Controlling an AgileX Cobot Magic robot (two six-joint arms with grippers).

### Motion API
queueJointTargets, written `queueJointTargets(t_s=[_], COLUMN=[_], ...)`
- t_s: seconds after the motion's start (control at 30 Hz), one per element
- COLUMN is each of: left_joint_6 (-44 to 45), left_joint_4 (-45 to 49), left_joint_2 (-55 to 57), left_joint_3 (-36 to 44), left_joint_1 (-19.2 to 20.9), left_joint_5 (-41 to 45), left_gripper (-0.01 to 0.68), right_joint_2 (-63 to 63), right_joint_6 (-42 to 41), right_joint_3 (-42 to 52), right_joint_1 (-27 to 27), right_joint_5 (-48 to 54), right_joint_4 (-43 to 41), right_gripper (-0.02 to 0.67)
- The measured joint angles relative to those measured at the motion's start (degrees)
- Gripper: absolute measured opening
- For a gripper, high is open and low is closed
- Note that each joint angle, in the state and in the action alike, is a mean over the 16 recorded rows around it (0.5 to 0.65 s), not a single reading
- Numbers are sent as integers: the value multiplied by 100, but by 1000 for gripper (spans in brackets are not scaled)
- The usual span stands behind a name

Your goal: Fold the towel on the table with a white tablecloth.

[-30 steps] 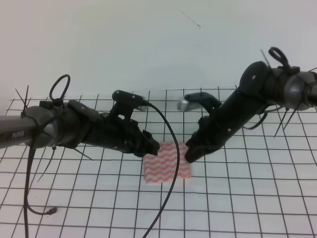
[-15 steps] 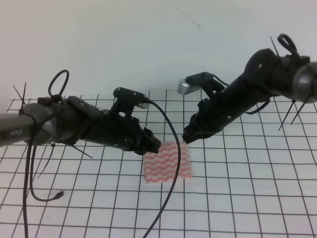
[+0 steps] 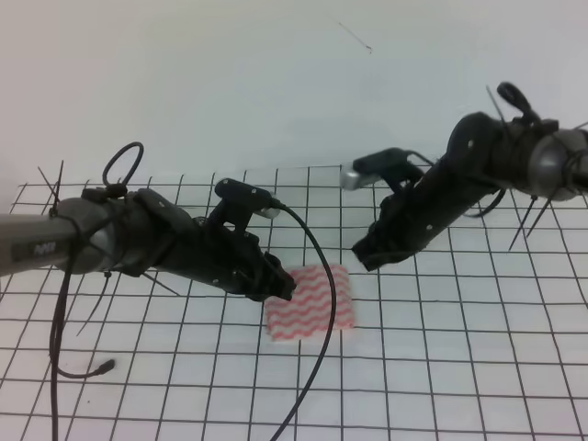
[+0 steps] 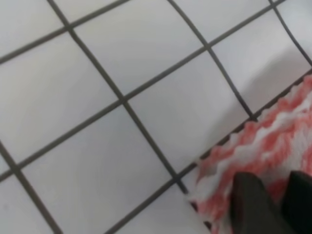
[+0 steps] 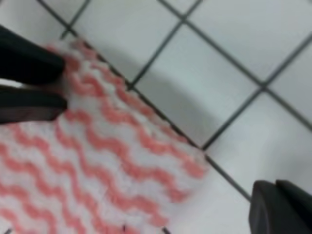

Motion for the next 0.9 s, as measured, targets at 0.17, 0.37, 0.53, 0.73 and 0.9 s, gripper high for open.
queueJointTargets(t_s=[0.17, 0.37, 0.53, 0.73, 0.9], left_joint_6=[-90, -120, -112, -234, -548], left_joint_4=[116, 157, 178, 453, 907], left_joint_2=[-4, -172, -386, -810, -1301], left_joint_3=[-25, -71, -108, -127, -128], left_joint_1=[0, -1, -1, -1, -1], left_joint_5=[99, 256, 356, 453, 551], left_gripper=[152, 129, 95, 56, 36], right_joint_2=[-112, -121, 58, 239, 94], right_joint_6=[-132, -536, -550, -299, -242], right_joint_3=[-65, -122, -125, -130, -130], right_joint_1=[47, 120, 180, 194, 190], right_joint_5=[104, 244, 239, 153, 111], right_joint_4=[154, 644, 744, 520, 407], right_gripper=[6, 6, 5, 5, 5])
